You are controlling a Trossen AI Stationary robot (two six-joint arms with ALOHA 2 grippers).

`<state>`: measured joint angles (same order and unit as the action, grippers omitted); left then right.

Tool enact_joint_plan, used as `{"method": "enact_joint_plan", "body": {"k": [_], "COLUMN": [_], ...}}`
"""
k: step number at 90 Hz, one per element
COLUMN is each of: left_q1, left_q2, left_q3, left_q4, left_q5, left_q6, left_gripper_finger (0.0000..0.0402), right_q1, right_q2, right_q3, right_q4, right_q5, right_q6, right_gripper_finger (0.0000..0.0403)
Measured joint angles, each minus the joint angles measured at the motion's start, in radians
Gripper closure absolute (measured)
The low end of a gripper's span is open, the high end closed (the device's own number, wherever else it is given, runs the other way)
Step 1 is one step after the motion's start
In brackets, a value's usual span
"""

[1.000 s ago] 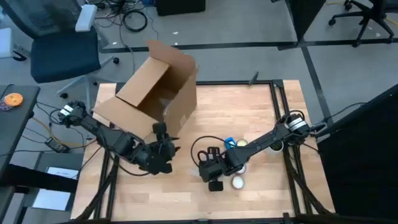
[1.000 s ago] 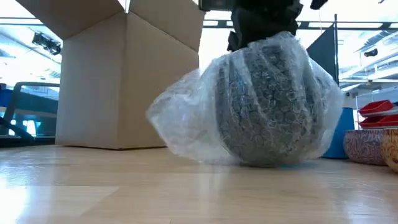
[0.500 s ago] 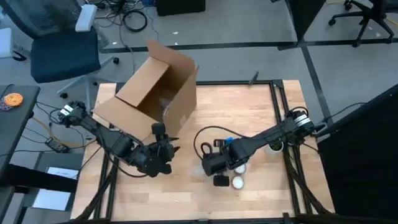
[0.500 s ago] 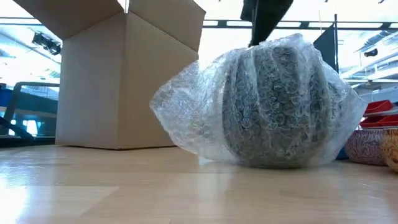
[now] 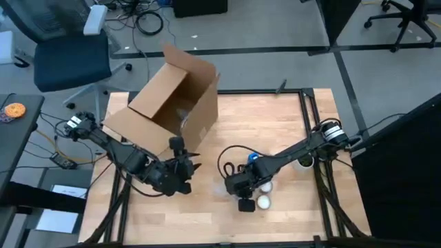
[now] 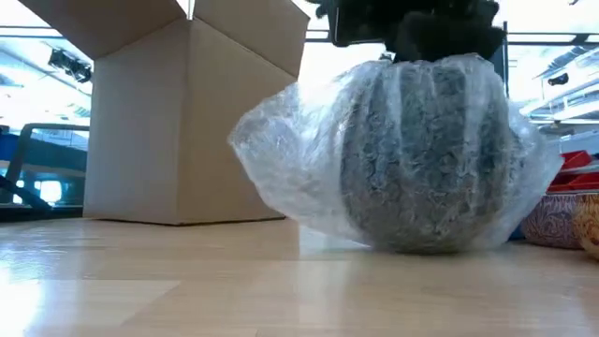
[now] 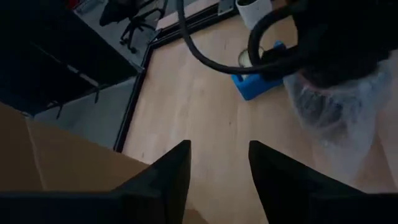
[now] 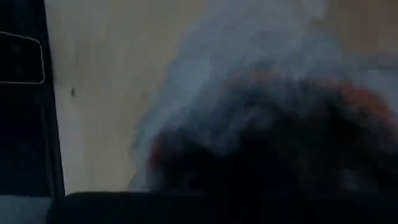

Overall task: Wrap mug
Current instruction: Wrap the mug with the bubble wrap

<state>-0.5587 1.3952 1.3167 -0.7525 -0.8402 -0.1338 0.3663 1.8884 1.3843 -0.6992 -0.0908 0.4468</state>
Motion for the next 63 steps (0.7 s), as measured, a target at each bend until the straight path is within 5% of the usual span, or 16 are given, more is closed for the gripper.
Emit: {"method": "enact_joint_plan", "body": {"k": [31, 63], "left_q1": [0.000, 0.000], "left_q2": [0.000, 0.000], "left_q3": [0.000, 0.000], "left_q4": [-0.002, 0.000], "left_q5": [0.001, 0.077], "left_q6": [0.002, -0.029], "left_gripper_finger": [0.0254, 0.0254], "right_q1": [-0.009, 0.034], "right_q2": [-0.037, -0.040], "right_q3": [0.133, 0.193], "right_q4": [-0.094, -0.185], "right_q5": [0.019, 0.173], "right_q6": [-0.036, -0.034], "right_gripper_finger": [0.0402, 0.0402]}}
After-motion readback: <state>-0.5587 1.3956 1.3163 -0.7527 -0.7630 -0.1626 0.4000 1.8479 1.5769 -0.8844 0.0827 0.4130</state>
